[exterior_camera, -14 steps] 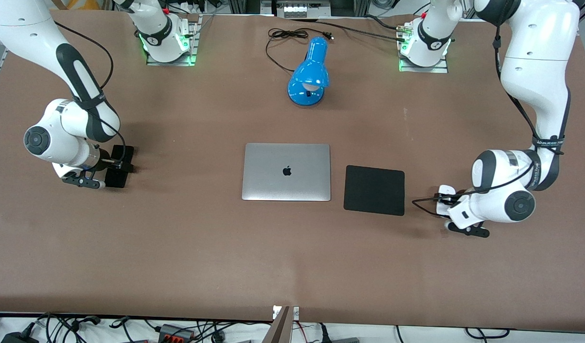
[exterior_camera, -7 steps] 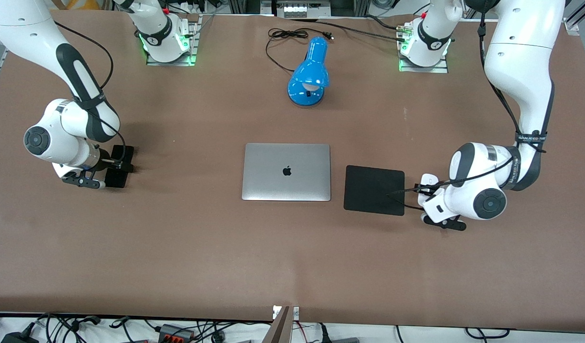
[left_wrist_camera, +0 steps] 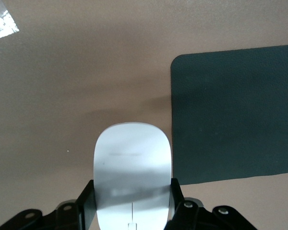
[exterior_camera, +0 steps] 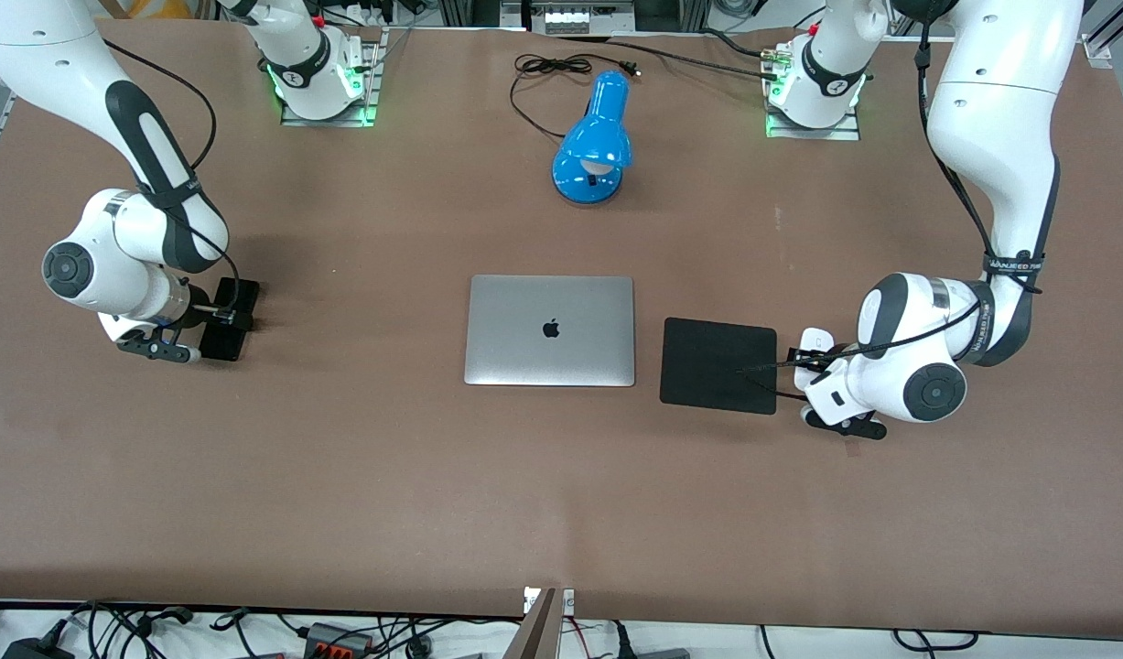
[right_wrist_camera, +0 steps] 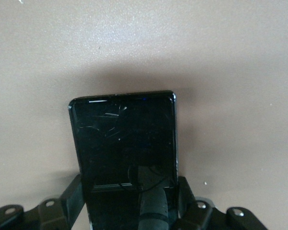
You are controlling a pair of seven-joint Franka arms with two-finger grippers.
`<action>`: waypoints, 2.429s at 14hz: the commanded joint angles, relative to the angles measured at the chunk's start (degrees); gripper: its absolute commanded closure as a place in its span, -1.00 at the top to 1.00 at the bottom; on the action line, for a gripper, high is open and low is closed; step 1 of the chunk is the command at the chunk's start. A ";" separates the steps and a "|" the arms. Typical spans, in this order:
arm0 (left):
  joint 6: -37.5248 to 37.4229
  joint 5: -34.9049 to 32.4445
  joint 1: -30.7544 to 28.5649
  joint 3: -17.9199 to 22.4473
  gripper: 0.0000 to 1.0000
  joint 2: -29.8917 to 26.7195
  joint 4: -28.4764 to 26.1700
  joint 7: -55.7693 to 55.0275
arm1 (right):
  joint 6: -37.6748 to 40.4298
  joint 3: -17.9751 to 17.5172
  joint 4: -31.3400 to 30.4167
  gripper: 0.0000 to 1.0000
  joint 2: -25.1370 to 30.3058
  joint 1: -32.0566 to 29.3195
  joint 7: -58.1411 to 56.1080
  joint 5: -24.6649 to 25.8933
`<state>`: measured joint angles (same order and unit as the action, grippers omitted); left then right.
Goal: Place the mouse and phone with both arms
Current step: 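Carry the phone toward the laptop while the left gripper carries the mouse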
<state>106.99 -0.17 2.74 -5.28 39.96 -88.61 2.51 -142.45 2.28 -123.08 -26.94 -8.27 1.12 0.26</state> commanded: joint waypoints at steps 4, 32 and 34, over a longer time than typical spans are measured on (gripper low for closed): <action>-1.34 0.69 -0.20 -0.52 -0.02 -0.94 -0.24 -1.01 | 3.30 -0.61 0.82 -0.23 4.77 0.62 -0.33 0.79; 4.28 1.93 5.43 -2.72 0.01 1.61 -0.24 -12.61 | 16.50 -2.55 15.41 -0.21 -2.77 33.85 27.98 -1.67; 5.07 1.75 5.43 -2.72 0.02 1.96 -0.24 -12.61 | 13.97 -2.64 15.42 -0.21 -3.82 33.93 27.97 -1.75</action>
<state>111.22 1.13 8.16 -8.31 41.97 -88.77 -9.66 -126.81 0.03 -108.51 -29.72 25.62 28.87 -0.80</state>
